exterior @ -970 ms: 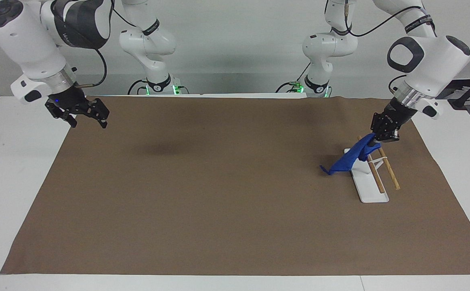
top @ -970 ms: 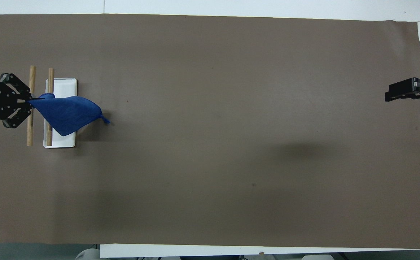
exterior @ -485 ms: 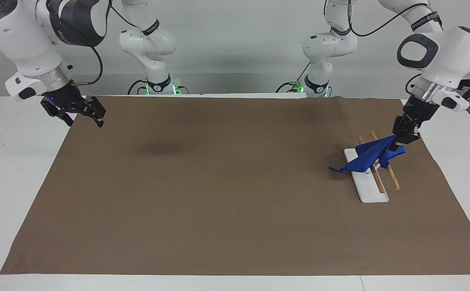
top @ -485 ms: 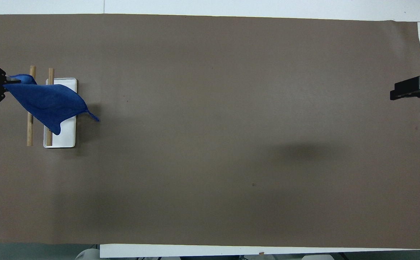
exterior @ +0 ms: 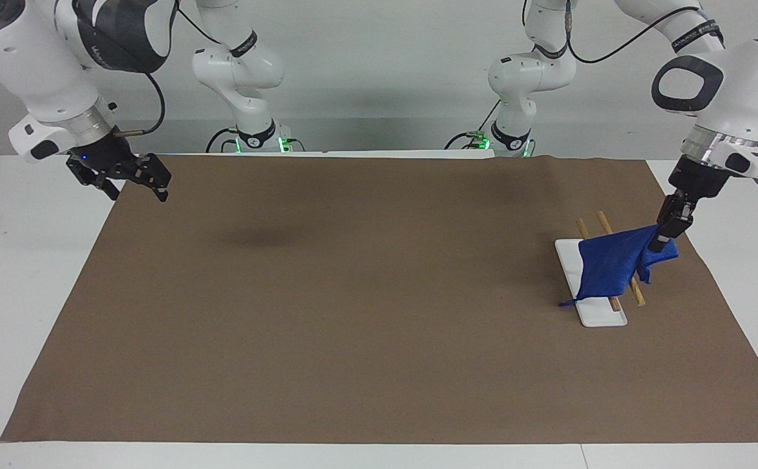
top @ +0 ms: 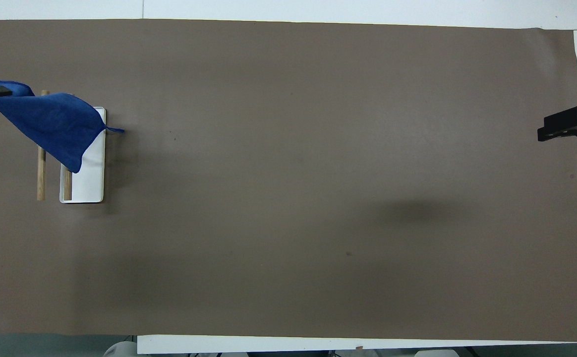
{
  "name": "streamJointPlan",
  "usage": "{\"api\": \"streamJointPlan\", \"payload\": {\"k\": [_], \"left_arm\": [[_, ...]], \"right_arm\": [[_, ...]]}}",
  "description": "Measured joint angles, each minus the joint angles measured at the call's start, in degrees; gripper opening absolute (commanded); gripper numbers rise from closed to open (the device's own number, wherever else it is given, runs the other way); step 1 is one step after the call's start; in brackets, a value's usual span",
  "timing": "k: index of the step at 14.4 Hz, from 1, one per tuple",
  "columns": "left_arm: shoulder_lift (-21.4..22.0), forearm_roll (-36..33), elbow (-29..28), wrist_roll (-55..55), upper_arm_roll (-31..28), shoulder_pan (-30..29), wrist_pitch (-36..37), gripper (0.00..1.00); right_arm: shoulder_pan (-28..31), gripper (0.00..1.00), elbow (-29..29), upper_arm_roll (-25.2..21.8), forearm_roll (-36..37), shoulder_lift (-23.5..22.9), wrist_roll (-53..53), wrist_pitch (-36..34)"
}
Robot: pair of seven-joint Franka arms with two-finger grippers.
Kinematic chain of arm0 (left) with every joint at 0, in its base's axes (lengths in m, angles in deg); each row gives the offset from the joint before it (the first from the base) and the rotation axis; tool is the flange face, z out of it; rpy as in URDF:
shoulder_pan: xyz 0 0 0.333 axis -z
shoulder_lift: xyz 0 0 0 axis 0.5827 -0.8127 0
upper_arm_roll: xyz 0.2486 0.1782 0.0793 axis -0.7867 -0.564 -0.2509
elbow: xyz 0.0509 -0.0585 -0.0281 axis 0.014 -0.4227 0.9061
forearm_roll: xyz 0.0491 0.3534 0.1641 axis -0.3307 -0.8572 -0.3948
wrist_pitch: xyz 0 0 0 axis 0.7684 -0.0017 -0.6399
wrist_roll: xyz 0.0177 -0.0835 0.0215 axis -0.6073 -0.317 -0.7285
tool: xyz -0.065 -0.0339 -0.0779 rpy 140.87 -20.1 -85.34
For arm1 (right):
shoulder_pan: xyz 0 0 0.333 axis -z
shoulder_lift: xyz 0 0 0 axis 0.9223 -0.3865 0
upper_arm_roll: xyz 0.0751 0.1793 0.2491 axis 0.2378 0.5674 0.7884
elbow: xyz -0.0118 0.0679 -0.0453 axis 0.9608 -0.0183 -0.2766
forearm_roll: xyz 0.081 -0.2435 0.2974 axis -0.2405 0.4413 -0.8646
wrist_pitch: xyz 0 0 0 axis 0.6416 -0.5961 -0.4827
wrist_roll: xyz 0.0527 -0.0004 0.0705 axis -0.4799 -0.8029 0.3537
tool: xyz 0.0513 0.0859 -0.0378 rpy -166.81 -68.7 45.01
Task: Right arm passes towel to left arm to hang
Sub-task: 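Drape the towel over the wooden rods with the left gripper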
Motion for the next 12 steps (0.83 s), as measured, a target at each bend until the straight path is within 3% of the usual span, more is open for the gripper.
{"api": "streamJointPlan", "payload": {"k": [4,12], "left_arm": [[-0.34,0.0,0.01,9.26,-0.09,-4.39,-0.83,0.01],[-1.55,0.0,-1.43,17.68,-0.14,-8.12,-0.84,0.03]], "right_arm": [[-0.1,1.0,1.25,0.0,0.0,-0.84,0.0,-0.79],[-0.14,1.0,2.21,-0.13,0.0,-0.7,0.0,-0.93]]}}
